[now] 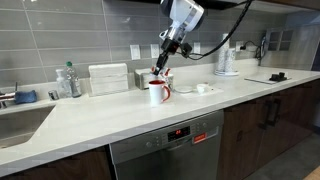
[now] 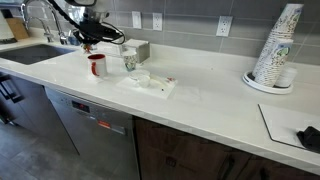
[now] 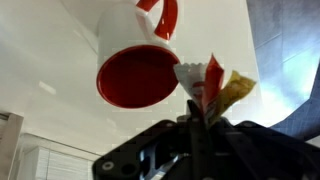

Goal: Pick up all the sachets from the white saucer and put them in the red and white mug

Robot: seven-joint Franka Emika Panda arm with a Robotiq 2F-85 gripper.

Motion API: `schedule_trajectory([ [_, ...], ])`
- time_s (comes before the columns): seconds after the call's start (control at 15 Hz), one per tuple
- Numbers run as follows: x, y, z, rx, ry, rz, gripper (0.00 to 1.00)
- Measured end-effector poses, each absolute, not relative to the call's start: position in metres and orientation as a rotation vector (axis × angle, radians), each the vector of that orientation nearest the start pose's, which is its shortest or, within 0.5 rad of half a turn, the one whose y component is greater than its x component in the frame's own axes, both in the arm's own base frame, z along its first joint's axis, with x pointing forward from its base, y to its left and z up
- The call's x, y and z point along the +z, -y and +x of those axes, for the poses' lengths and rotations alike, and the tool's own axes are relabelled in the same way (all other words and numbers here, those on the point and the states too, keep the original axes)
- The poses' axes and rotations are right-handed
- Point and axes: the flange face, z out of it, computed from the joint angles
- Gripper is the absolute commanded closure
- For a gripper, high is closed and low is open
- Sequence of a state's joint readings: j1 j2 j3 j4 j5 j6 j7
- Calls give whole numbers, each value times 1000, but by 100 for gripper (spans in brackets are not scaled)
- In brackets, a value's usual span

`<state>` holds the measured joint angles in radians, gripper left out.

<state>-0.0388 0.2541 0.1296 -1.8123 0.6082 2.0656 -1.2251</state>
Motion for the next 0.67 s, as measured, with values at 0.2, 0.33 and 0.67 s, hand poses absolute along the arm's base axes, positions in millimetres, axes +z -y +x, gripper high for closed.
schedule_trajectory([
  [0.2, 405, -78, 630, -473, 1277, -2289, 99],
  [0.33, 400, -76, 634, -514, 1280, -2281, 99],
  [0.67, 389, -75, 640, -579, 1283, -2255, 99],
])
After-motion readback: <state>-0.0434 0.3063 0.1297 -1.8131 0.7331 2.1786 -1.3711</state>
